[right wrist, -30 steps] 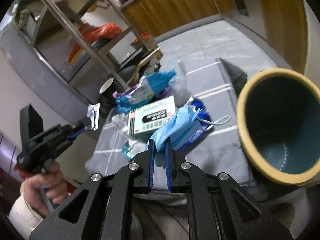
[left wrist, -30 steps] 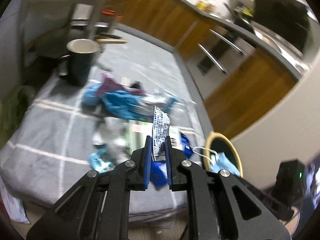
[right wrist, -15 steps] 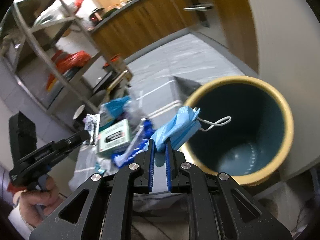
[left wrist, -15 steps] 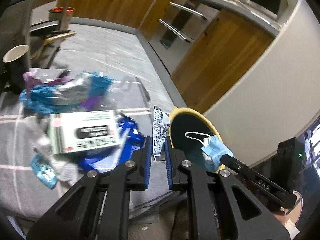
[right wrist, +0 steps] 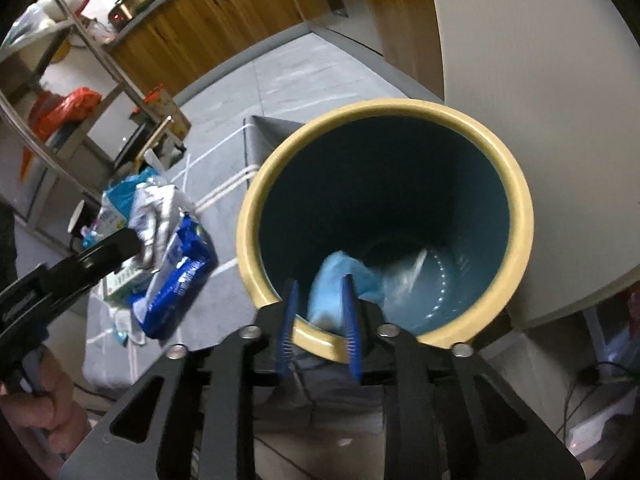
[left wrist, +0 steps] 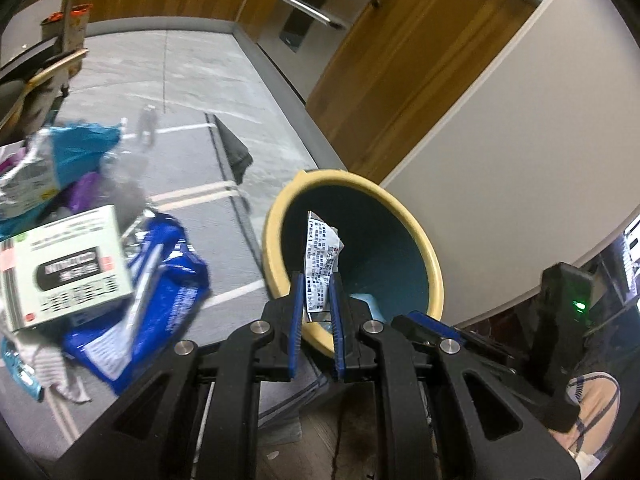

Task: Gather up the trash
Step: 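Lower left gripper into the bin and open it to drop the sachet, then move left gripper to the crumpled blue-and-white snack bag and grasp it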

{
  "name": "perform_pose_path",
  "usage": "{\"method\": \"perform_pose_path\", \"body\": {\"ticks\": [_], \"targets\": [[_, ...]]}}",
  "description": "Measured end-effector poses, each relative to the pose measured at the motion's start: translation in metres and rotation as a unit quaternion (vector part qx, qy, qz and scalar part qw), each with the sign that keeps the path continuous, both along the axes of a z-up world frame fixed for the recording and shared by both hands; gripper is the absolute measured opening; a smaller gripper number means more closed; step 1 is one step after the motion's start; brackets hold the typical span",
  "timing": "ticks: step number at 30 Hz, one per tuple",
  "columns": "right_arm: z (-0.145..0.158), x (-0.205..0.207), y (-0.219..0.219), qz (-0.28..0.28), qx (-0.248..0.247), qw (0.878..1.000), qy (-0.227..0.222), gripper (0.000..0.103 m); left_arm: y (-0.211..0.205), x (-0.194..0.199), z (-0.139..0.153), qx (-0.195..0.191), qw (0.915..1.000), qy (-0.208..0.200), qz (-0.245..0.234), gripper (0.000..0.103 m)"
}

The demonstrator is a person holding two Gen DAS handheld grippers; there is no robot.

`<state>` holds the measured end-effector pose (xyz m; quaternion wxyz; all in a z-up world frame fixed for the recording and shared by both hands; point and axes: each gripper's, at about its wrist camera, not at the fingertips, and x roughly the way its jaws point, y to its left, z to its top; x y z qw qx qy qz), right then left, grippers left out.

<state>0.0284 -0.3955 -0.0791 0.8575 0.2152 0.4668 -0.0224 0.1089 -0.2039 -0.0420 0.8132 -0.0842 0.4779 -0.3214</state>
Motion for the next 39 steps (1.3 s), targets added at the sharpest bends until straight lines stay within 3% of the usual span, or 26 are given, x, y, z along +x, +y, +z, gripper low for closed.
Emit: {"method": "perform_pose_path", "body": {"ticks": [6,21,23,25,39], "targets": [[-0.002,-0.005,-0.009,-0.012,0.003,1.0,0.001,0.044,-0.031,0.006,-0.016,0.019,0.9994,0.009,-0.026,0.012],[0.009,-0.017,-0.032,-0.081,0.029,0.995,-0.04,0.049,-0.074,0.024,-0.042,0.072,0.9951,0.036,-0.059,0.013],[0.009,-0.016,-0.032,-0.083,0.031,0.995,-0.04,0.049,-0.075,0.025,-0.042,0.073,0.9949,0.036,-0.059,0.017],[0.009,-0.015,-0.031,-0.083,0.031,0.995,-0.04,0.05,-0.073,0.025,-0.042,0.073,0.995,0.035,-0.058,0.031],[0.014,-0.005,-0.014,-0.059,0.028,0.997,-0.045,0.055,-0.012,0.021,-0.001,0.068,0.9974,-0.008,-0.024,0.055]]}}
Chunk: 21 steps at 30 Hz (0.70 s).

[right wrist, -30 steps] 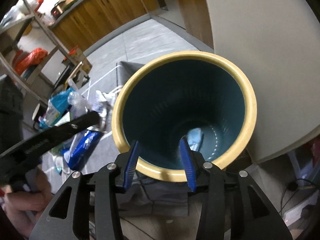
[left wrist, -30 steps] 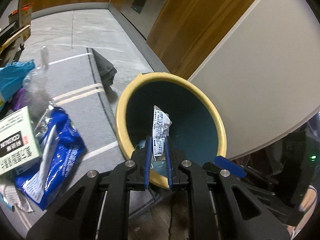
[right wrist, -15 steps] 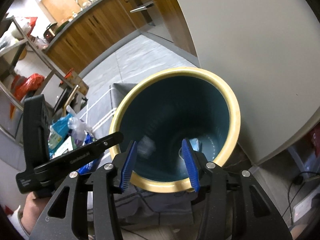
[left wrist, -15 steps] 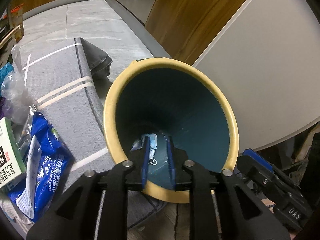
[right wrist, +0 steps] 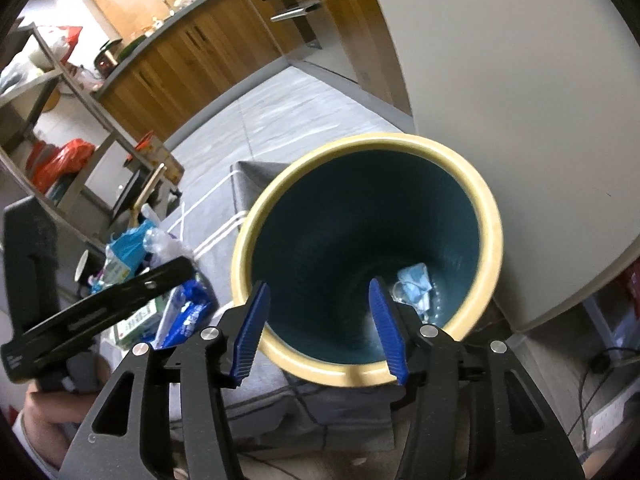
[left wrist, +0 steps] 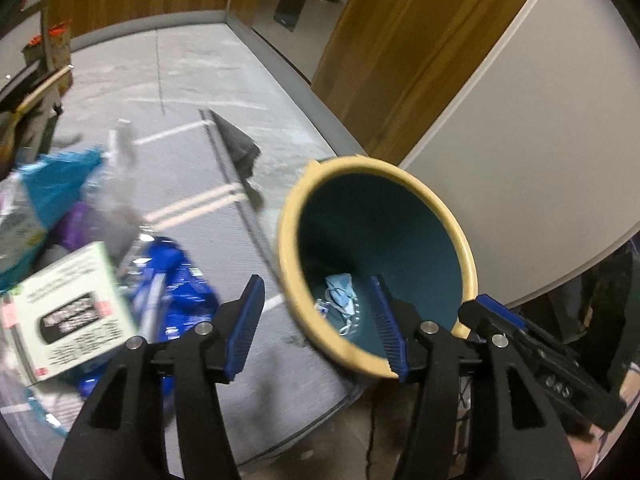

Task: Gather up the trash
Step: 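Move left gripper to the crumpled blue-and-white snack bag and grasp it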

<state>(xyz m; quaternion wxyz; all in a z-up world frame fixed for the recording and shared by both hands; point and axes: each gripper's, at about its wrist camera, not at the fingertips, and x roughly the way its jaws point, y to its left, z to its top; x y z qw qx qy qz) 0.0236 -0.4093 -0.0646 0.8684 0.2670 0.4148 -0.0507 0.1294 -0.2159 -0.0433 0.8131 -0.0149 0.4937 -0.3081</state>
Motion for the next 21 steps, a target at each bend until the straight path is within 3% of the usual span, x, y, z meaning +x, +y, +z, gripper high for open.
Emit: {"method": "perform_pose_path", "body": {"ticks": [7,21], "targets": [[0.01,0.01,0.03,0.042,-0.016,0.999,-0.01,0.058,0.064,-0.009,0.019,0.016,0.9988,-0.019,0.042,0.069],[0.014,0.025,0.09,0.118,-0.027,0.993,-0.006,0.06,0.172,0.0,0.032,0.068,0.9904,-0.016,0.12,0.074]]}}
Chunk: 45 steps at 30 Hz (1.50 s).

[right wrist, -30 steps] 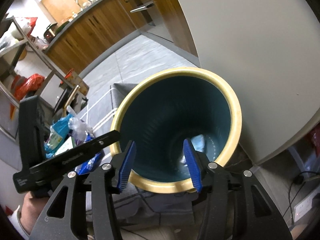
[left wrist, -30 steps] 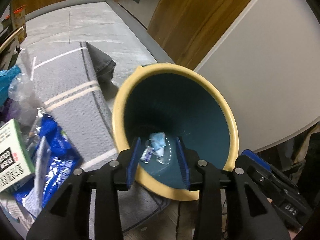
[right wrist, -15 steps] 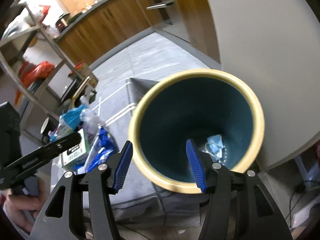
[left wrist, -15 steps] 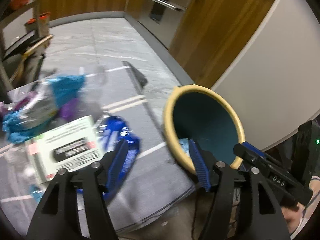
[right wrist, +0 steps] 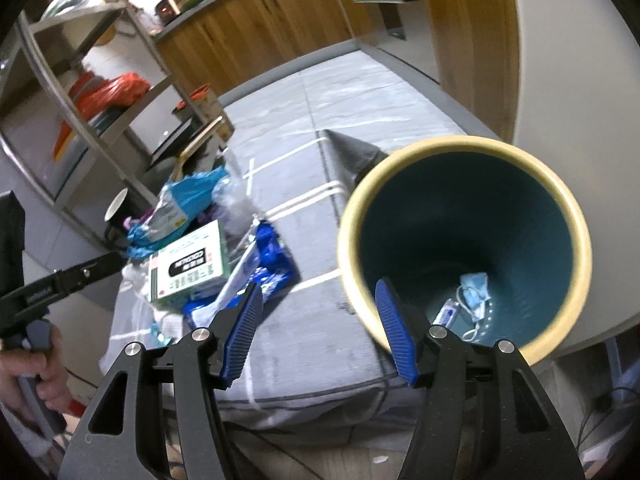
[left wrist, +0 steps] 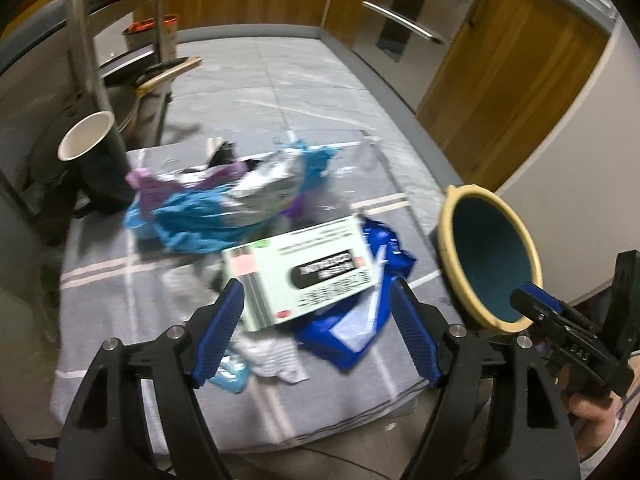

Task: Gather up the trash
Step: 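Move left gripper to the crumpled blue-and-white snack bag and grasp it, then lift the snack bag with left gripper while right gripper grasps the clear plastic bag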

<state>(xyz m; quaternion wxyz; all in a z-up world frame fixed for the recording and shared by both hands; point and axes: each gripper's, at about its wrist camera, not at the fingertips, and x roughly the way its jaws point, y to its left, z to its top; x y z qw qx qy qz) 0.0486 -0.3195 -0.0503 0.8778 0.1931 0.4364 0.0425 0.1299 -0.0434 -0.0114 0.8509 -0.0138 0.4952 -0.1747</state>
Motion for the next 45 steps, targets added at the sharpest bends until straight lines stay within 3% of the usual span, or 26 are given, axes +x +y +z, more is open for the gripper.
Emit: {"method": "perform_pose_path", "body": {"ticks": [8,13,18,23,29,32,35,37,40,45], "targets": [[-0.002,0.013,0.034,0.044,0.017,0.999,0.01,0.06,0.033,0.01,-0.012,0.009,0.9992,0.011,0.037,0.074],[0.001,0.022,0.056,0.077,0.021,0.997,0.009,0.063,0.041,0.024,-0.002,0.026,0.9985,-0.018,0.044,0.074],[0.001,0.03,0.063,0.084,0.031,0.996,0.012,0.064,0.024,0.042,0.005,0.048,0.9979,-0.044,0.006,0.074],[-0.003,0.036,0.061,0.08,0.042,0.996,0.018,0.064,-0.019,0.052,-0.005,0.12,0.9872,-0.074,-0.075,0.071],[-0.011,0.036,0.056,0.075,0.047,0.996,0.025,0.064,-0.045,0.072,-0.025,0.188,0.9738,-0.078,-0.101,0.059],[-0.013,0.035,0.054,0.073,0.049,0.996,0.026,0.064,-0.047,0.08,-0.032,0.2,0.9721,-0.072,-0.099,0.054],[-0.014,0.034,0.054,0.072,0.051,0.996,0.027,0.064,-0.046,0.084,-0.037,0.203,0.9716,-0.064,-0.103,0.045],[-0.015,0.034,0.054,0.073,0.052,0.996,0.027,0.064,-0.046,0.084,-0.04,0.203,0.972,-0.058,-0.104,0.025],[-0.015,0.033,0.055,0.073,0.052,0.996,0.026,0.064,-0.045,0.08,-0.038,0.193,0.9731,-0.059,-0.112,0.01],[-0.013,0.033,0.056,0.075,0.051,0.996,0.023,0.064,-0.045,0.071,-0.024,0.175,0.975,-0.072,-0.117,0.009]]}}
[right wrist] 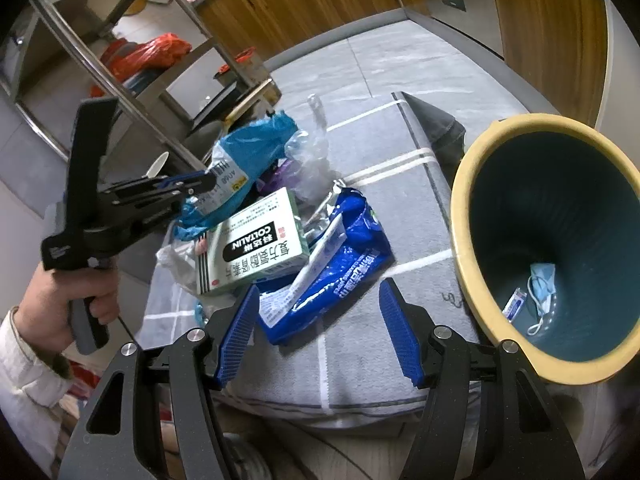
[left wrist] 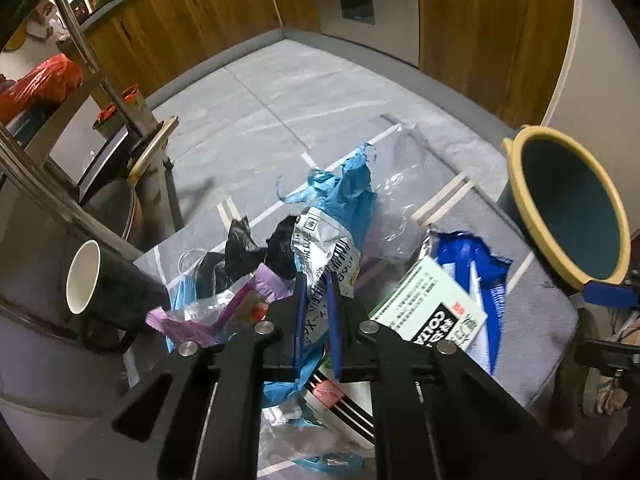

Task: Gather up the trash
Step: 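Lift the snack bag with left gripper while right gripper grasps the clear plastic bag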

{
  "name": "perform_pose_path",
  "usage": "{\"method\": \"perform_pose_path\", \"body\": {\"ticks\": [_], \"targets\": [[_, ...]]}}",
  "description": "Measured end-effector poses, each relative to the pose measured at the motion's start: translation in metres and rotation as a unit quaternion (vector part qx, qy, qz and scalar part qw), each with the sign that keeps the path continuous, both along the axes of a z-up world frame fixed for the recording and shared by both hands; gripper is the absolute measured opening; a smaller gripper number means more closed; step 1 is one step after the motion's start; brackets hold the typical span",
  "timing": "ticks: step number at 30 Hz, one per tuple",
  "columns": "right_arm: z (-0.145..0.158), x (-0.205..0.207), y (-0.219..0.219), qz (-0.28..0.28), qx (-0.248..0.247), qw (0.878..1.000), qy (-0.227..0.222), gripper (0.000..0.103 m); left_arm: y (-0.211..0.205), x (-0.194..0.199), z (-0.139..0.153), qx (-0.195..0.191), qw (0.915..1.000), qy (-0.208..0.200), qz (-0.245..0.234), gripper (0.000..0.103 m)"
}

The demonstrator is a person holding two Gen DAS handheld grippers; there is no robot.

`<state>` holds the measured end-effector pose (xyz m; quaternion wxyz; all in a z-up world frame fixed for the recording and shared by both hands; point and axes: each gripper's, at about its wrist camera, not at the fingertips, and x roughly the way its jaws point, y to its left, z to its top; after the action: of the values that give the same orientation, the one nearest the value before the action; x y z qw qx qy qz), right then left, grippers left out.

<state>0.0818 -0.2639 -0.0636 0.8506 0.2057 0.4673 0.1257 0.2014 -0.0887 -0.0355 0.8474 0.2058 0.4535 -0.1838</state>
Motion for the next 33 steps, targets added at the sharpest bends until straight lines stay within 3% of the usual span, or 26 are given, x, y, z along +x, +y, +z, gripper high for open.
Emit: {"method": "perform_pose_path", "body": {"ticks": [13,19,25,31,33], "targets": [[-0.004,0.001,0.002,-0.001,0.008,1.0,0.005,0.064,0.012,-0.024,0.05,-0.1,0.995,0.004,0.003,0.006],[-0.003,0.013,-0.004,-0.015,0.022,1.0,0.008,0.064,0.033,-0.024,0.066,-0.174,0.9836,0.024,0.039,0.005],[0.002,0.056,-0.003,-0.012,0.001,1.0,0.0,0.064,0.055,-0.019,0.079,-0.236,0.9683,0.028,0.078,0.005],[0.007,0.123,0.022,0.022,-0.05,0.998,-0.013,0.063,0.066,-0.017,0.094,-0.261,0.9604,0.011,0.098,0.005],[0.004,0.147,0.033,0.035,-0.065,0.997,-0.012,0.059,0.069,-0.016,0.098,-0.268,0.9575,0.005,0.106,0.005]]}}
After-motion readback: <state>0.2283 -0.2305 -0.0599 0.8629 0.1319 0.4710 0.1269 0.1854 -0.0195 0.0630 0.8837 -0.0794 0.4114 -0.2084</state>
